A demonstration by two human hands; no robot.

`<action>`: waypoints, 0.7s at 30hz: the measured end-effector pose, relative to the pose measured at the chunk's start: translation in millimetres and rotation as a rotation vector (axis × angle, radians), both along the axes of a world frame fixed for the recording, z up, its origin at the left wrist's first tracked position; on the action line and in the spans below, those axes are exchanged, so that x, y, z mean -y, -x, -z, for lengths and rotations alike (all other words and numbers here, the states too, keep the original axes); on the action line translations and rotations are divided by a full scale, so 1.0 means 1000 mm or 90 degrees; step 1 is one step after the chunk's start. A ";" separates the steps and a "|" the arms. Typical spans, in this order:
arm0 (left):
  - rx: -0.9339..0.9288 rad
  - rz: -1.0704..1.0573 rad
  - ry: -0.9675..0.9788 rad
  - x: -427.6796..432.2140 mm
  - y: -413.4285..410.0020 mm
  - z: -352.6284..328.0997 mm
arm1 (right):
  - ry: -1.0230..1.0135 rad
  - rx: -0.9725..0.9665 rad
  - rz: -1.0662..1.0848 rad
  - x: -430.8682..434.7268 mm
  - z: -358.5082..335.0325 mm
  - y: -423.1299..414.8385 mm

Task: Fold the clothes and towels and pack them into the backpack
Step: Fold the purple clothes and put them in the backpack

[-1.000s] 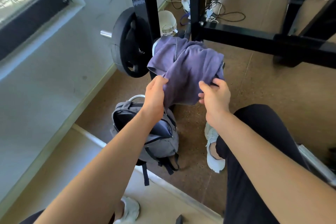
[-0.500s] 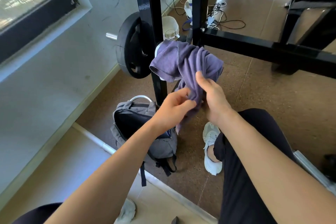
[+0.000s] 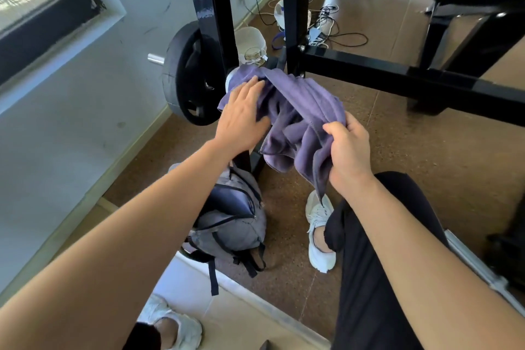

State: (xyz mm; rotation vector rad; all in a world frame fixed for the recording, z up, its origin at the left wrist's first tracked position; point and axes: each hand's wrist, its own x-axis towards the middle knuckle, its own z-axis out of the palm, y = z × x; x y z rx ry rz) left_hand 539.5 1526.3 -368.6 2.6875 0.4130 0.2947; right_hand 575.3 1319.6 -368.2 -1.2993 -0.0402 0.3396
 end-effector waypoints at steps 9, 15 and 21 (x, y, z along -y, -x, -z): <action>-0.067 -0.058 -0.075 0.016 -0.041 0.026 | 0.033 0.041 0.338 0.022 0.001 -0.028; -0.022 -0.059 -0.088 0.011 -0.041 0.034 | 0.116 0.003 0.494 0.034 0.015 -0.025; -0.018 -0.025 -0.113 0.009 -0.031 0.032 | 0.333 -0.281 0.020 0.026 0.019 -0.024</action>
